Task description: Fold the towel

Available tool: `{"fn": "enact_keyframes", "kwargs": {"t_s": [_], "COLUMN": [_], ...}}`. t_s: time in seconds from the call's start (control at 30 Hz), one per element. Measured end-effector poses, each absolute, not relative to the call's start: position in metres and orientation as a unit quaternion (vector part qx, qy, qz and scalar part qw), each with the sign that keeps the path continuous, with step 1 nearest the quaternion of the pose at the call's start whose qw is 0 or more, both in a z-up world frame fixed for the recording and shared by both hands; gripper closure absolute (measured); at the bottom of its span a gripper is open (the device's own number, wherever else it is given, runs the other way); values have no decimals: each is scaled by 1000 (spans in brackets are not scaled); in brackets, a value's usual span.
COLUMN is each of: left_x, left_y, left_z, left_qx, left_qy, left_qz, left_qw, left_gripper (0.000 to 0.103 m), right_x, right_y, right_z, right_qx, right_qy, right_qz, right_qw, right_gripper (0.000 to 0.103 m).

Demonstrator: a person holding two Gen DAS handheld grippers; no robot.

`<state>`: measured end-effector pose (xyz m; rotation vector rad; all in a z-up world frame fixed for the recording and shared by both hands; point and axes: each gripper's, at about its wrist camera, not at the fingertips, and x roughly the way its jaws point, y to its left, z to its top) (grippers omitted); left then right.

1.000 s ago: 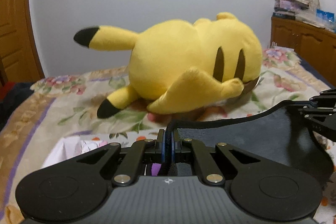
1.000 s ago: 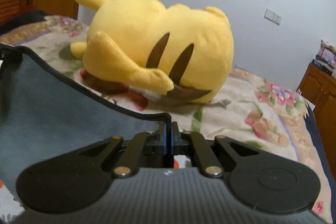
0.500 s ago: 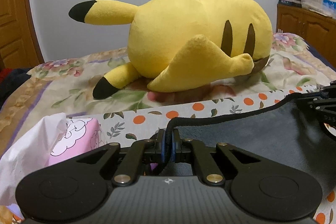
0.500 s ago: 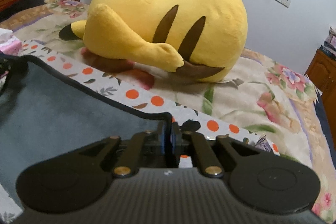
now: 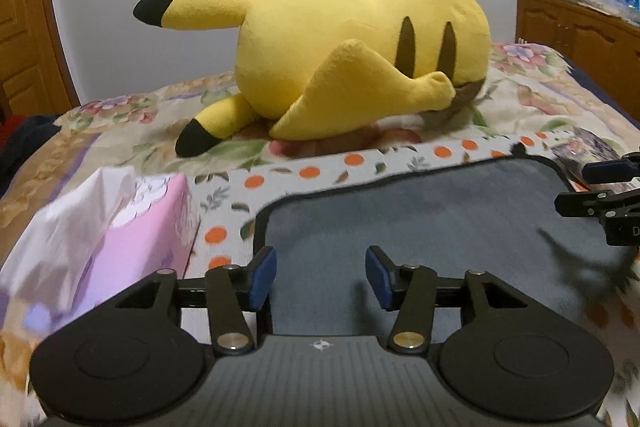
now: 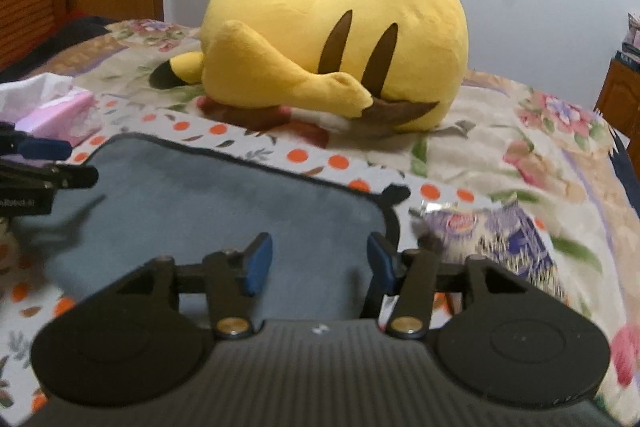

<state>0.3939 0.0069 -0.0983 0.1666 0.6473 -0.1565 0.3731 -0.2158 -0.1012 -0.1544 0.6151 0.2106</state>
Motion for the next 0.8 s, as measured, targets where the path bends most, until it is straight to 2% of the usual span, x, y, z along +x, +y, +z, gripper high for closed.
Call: {"fn": "enact_keyframes", "kwargs": {"t_s": [0.27, 0.8], "left_x": [351, 280], "left_y": [8, 3], "left_z": [-95, -53], "left_qx": [75, 78], "left_qy": [332, 319], "left_qz": [-78, -89], "left_qw": [937, 940], "left_gripper": [47, 35], "right_x": [331, 259], "right_y": [-217, -235], "right_z": [-95, -54], "right_qx": [-58, -35], "right_qy": [310, 288], "right_qz": [109, 100], "right_qw": [943, 952], "right_gripper": [49, 49]}}
